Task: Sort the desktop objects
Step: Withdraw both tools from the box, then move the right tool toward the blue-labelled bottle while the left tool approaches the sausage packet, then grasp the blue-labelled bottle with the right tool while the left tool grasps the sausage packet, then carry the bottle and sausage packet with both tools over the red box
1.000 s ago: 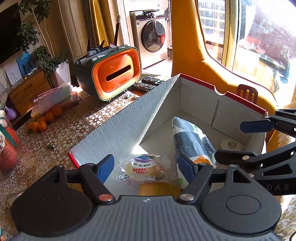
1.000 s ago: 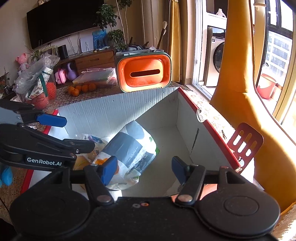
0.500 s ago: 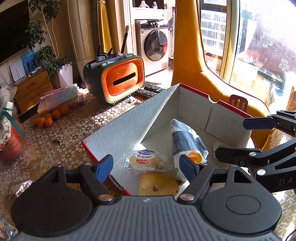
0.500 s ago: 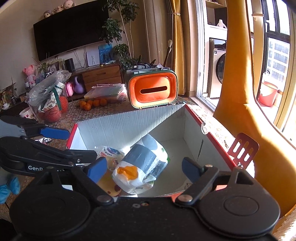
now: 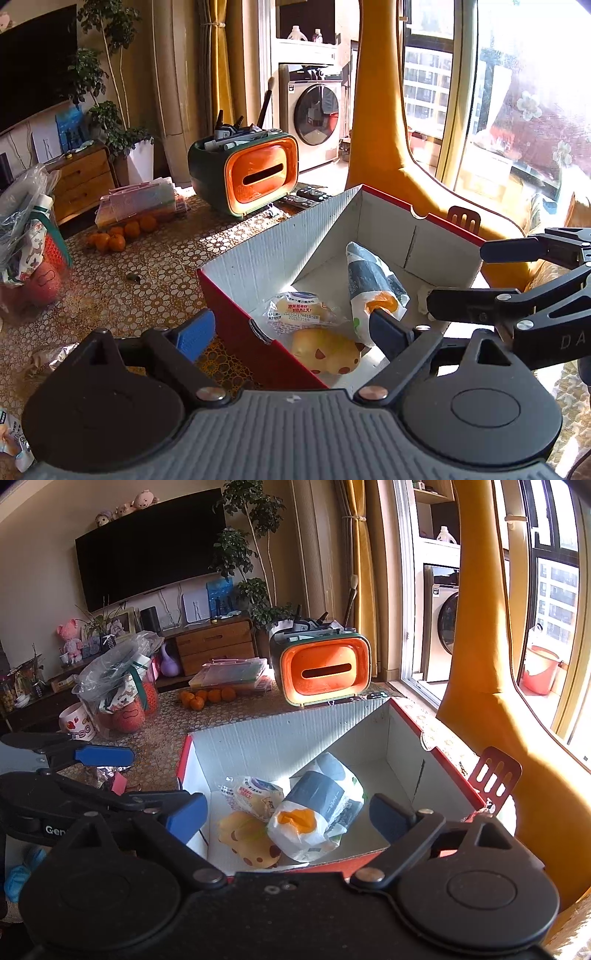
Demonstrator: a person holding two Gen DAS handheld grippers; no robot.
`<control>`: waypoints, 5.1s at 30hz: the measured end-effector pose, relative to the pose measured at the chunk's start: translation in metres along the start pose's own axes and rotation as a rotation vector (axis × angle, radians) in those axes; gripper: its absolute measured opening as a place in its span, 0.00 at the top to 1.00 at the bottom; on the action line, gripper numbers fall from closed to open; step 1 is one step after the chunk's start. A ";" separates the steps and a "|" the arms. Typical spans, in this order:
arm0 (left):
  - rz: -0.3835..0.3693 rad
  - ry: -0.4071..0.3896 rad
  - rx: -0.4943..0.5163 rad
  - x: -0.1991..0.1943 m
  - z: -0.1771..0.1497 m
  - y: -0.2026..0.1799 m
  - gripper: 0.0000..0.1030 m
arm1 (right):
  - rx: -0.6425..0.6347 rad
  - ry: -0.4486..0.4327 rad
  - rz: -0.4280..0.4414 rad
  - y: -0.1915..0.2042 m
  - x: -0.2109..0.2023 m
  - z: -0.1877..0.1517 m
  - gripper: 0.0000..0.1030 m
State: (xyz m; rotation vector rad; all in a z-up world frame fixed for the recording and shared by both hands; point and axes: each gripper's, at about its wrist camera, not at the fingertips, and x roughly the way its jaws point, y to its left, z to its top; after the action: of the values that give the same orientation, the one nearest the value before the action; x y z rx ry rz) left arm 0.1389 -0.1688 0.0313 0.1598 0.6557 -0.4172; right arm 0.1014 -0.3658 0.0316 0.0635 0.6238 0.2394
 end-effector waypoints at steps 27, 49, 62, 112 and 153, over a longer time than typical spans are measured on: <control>0.113 -0.069 -0.207 -0.099 -0.069 0.114 0.12 | -0.078 0.017 0.124 0.123 0.003 -0.004 0.06; 0.262 -0.084 -0.340 -0.130 -0.134 0.205 0.12 | -0.175 0.052 0.195 0.205 0.043 -0.003 0.07; 0.343 -0.035 -0.319 -0.101 -0.163 0.246 0.12 | -0.215 0.105 0.223 0.231 0.092 -0.007 0.08; 0.380 0.071 -0.390 -0.006 -0.177 0.307 0.33 | -0.310 0.276 0.251 0.268 0.217 -0.040 0.42; 0.267 -0.046 -0.665 -0.069 -0.164 0.292 0.95 | -0.254 0.263 0.251 0.235 0.172 -0.038 0.78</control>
State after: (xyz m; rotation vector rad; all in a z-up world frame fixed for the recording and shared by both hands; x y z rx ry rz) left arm 0.1227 0.1629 -0.0506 -0.3906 0.6857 0.0667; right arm 0.1667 -0.0972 -0.0665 -0.1370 0.8429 0.5747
